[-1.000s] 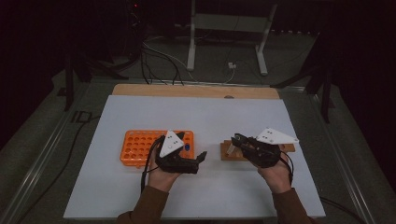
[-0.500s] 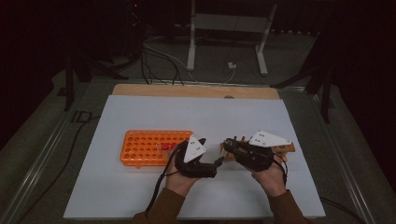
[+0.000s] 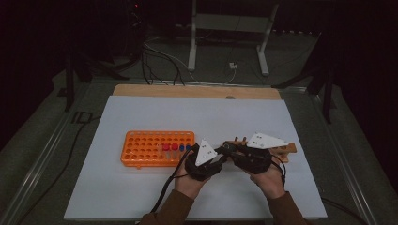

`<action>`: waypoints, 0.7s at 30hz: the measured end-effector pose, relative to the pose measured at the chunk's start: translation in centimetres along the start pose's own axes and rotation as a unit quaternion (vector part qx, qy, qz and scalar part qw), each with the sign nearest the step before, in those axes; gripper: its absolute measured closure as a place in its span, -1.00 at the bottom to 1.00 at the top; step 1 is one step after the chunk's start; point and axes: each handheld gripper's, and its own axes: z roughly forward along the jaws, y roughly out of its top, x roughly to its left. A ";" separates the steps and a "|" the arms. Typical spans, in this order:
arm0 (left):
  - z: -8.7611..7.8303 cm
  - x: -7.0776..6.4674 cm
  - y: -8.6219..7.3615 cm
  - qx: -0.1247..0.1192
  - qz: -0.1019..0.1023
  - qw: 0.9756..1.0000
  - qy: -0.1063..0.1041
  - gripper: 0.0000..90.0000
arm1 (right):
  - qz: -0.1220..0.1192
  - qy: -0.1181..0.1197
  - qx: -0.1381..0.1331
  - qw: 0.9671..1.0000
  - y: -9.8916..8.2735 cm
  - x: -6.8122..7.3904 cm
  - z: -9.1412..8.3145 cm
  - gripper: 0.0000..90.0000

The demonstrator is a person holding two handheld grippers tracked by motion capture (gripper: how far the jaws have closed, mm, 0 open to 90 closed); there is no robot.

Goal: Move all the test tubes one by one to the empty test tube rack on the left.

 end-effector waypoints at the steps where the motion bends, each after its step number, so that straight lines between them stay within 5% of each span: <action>1: 0.0 0.0 0.0 0.000 0.000 1.000 -0.003 0.65 | 0.000 0.000 0.000 1.000 0.0 0.0 0.0 0.69; 6: 0.0 0.1 0.0 0.000 -0.005 1.000 -0.007 0.69 | 0.001 0.003 0.000 1.000 0.0 -0.1 0.0 0.67; 21: -1.5 1.7 -1.2 0.006 -0.028 1.000 0.004 0.69 | 0.037 -0.026 -0.027 0.999 0.0 -1.7 -1.2 -0.44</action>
